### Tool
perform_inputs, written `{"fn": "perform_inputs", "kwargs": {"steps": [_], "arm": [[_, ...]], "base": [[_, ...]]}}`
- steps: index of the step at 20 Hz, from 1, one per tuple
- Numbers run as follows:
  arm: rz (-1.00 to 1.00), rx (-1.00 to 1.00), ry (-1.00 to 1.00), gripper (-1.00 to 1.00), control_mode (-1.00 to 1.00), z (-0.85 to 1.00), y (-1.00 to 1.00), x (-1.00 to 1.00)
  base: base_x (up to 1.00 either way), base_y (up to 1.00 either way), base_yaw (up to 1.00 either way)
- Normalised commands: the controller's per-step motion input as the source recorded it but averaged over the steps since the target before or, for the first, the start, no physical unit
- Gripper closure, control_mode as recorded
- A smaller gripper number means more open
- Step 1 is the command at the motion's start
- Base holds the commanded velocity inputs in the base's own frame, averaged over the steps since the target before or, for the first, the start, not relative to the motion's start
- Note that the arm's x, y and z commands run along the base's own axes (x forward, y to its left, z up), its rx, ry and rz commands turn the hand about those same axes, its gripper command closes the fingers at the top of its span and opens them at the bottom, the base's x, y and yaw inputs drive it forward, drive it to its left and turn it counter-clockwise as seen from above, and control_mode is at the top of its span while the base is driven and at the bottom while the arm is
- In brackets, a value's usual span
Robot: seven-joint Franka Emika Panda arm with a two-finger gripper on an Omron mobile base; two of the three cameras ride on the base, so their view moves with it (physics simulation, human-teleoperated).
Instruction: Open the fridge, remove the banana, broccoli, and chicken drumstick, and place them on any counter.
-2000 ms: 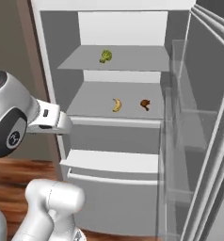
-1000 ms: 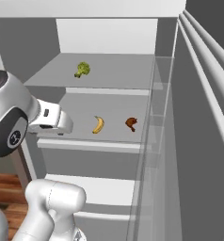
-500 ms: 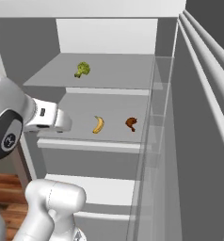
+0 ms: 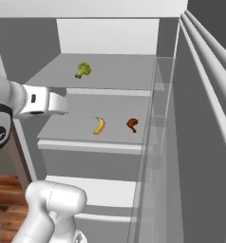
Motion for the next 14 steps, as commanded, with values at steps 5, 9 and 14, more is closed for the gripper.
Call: {"fn": "perform_inputs", "kwargs": {"steps": [5, 9, 14], "arm": [[0.00, 0.00, 0.00, -1.00, -1.00, 0.42, -0.05, 0.66], [0.00, 0.00, -0.02, -1.00, -1.00, 0.09, 0.00, 0.46], [0.00, 0.01, -0.08, -1.00, -1.00, -0.09, 0.00, 0.42]], "base": [[0.00, 0.00, 0.00], [0.00, 0.00, 0.00], [0.00, 0.00, 0.00]]}}
